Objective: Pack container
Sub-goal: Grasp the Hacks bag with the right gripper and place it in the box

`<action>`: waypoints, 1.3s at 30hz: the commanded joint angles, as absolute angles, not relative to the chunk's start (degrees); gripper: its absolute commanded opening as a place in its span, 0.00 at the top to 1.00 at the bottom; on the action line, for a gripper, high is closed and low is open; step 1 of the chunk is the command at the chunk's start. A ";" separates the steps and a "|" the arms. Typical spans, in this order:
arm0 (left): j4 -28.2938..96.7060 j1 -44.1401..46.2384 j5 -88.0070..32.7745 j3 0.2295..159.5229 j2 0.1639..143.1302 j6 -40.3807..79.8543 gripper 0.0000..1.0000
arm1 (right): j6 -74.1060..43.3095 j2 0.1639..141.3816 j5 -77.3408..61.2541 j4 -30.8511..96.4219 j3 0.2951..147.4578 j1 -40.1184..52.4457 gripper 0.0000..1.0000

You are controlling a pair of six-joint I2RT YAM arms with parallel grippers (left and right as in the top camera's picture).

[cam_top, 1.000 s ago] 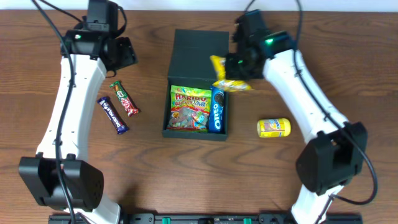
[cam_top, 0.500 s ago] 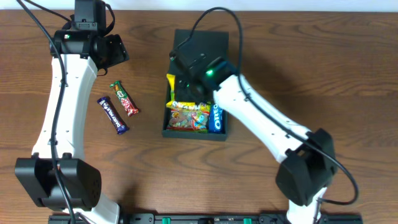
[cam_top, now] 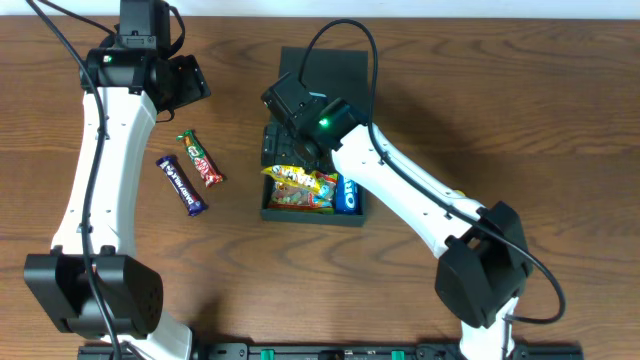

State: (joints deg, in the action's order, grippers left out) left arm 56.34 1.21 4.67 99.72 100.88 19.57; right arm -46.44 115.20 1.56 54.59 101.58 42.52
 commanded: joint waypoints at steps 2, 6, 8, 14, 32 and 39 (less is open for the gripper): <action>56.29 0.97 4.43 100.03 100.33 19.27 0.15 | -41.41 113.80 2.76 54.68 102.13 41.71 0.31; 56.29 0.97 4.43 100.03 100.33 19.27 0.14 | -35.79 113.38 2.57 54.63 102.08 41.28 0.98; 56.29 0.97 4.43 100.03 100.36 19.27 0.14 | -33.87 114.15 2.79 53.63 101.45 41.28 0.99; 56.25 0.97 4.43 100.03 100.36 19.29 0.14 | -31.99 118.02 2.26 52.56 100.75 41.28 0.99; 56.12 0.97 4.40 100.03 100.36 19.29 0.12 | -21.04 126.69 -3.44 51.77 101.30 41.58 0.99; 56.12 0.97 4.43 100.03 100.36 19.29 0.12 | -18.70 117.97 -2.28 51.92 103.35 39.42 0.99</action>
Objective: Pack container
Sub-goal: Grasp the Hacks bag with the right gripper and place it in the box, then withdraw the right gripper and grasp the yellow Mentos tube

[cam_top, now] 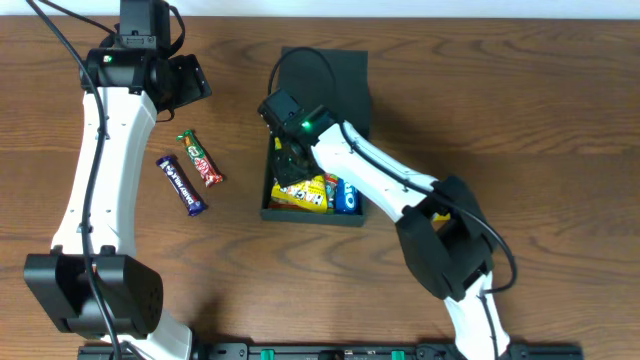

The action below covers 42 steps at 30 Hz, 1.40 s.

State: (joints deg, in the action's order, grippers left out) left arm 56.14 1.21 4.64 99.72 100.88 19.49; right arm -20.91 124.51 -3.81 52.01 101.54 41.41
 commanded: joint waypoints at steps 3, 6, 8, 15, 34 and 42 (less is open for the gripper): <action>56.10 0.99 4.43 100.03 100.36 19.29 0.12 | -16.97 115.37 -1.04 52.42 103.33 38.02 0.99; 56.10 0.97 4.43 100.03 100.36 19.29 0.12 | -16.64 115.50 -1.13 54.28 102.63 36.58 0.98; 56.10 0.99 4.43 100.03 100.36 19.29 0.12 | -16.62 115.52 -1.65 53.93 100.47 36.03 0.99; 56.10 0.97 4.43 100.03 100.36 19.29 0.12 | -13.17 115.52 -9.74 46.46 90.28 36.73 0.99; 56.71 0.99 2.92 100.03 100.38 19.29 0.11 | -9.06 115.39 -13.61 32.84 80.68 38.92 0.99; 57.32 0.99 2.98 99.66 100.38 19.22 0.11 | -7.07 105.97 -10.98 39.70 89.65 32.25 0.99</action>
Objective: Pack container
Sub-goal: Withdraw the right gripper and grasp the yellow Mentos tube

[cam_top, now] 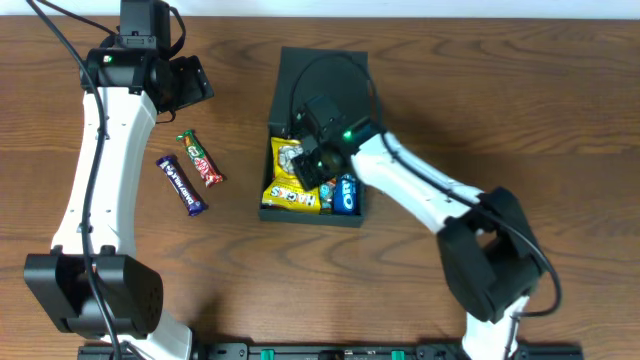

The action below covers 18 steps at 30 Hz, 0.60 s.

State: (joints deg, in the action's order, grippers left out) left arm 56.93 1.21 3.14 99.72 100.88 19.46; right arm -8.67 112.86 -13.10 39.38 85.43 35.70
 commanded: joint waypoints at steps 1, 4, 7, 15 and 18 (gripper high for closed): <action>57.32 0.99 3.05 99.50 100.38 19.09 0.11 | -7.49 104.42 -9.63 39.70 89.71 30.96 0.99; 57.41 0.99 3.18 99.44 100.49 16.47 0.12 | -12.10 100.99 -5.32 42.39 89.65 25.30 0.99; 57.69 0.99 3.16 99.42 100.51 16.29 0.12 | -25.21 100.92 -4.34 51.46 89.21 18.70 0.98; 57.17 0.99 3.16 99.42 100.51 16.29 0.11 | -52.12 101.36 -3.81 65.76 81.08 11.29 0.05; 57.17 0.99 3.16 99.42 100.51 16.27 0.11 | -57.78 101.36 -3.60 65.60 76.55 10.72 0.01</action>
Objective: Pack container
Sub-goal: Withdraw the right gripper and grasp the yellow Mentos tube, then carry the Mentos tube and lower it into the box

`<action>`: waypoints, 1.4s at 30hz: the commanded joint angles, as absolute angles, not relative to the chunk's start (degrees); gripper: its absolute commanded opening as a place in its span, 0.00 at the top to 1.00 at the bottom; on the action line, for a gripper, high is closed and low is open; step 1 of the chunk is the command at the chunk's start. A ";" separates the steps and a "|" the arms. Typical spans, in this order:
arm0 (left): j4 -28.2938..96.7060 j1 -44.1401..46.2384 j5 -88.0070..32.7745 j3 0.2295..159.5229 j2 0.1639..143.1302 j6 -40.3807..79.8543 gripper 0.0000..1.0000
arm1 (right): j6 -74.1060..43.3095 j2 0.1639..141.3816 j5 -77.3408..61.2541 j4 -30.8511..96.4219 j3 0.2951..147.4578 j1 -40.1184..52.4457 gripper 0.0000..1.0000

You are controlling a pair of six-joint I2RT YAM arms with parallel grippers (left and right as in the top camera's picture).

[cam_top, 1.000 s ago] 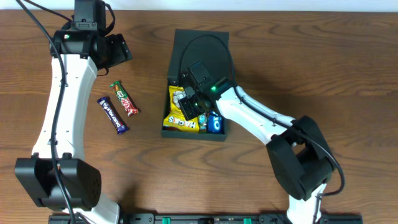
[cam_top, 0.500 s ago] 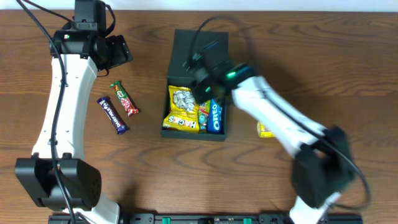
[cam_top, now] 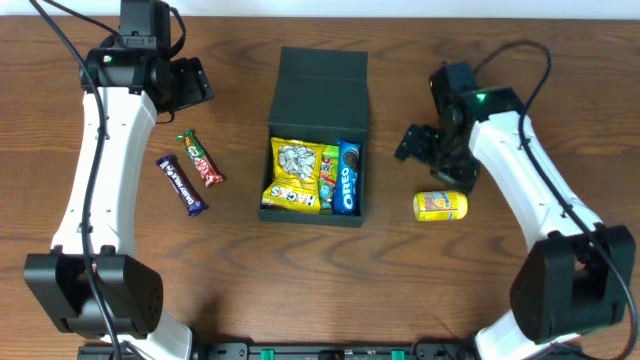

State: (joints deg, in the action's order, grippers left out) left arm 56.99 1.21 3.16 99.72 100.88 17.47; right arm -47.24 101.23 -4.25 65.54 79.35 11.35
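The black container (cam_top: 283,110) stands mid-table with its lid flipped back. In it lie a yellow snack bag (cam_top: 296,175), a slim green pack and a blue Oreo pack (cam_top: 348,176). My right gripper (cam_top: 420,142) hangs to the right of the box, open and holding nothing. Just below it a small yellow pack (cam_top: 440,206) lies on the table. Two candy bars, one red and green (cam_top: 200,158) and one purple (cam_top: 182,185), lie left of the box. My left gripper (cam_top: 190,84) is at the far left, open and empty.
The wooden table (cam_top: 560,90) carries only these things. The container's open lid (cam_top: 322,72) lies flat behind the tray. The right arm's cable loops above the right side, and the arm bases stand at the near edge.
My right gripper has left the container and now hangs to its right, empty. The yellow bag lies flat in the tray. A small yellow pack now shows where the arm had covered the table.
My right gripper was over the tray on a crumpled yellow bag. Then it was pressing at the bag's upper end. Later the bag lay flatter at the tray's left, with the gripper on it. Now the gripper is out of the box. The left arm never moved.
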 commanded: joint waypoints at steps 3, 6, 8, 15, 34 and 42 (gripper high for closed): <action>57.10 0.99 3.16 99.42 100.51 16.25 0.11 | -60.55 101.36 -3.01 65.47 72.99 10.24 0.01; 56.73 0.99 3.16 99.42 100.51 16.23 0.09 | -64.07 101.36 -3.03 65.04 70.02 9.93 0.01; 56.27 0.99 3.16 99.42 100.51 16.21 0.08 | -65.67 101.36 -2.98 63.53 68.14 9.93 0.01; 54.61 0.99 3.14 99.42 100.51 15.11 0.07 | -69.82 101.36 -1.04 51.48 61.34 9.91 0.02; 54.39 0.99 3.11 99.42 100.51 14.76 0.07 | -38.00 101.36 5.82 40.18 58.59 9.93 0.40; 54.41 1.10 2.92 99.42 100.51 14.81 0.07 | -21.69 101.36 8.21 37.17 58.61 9.93 0.60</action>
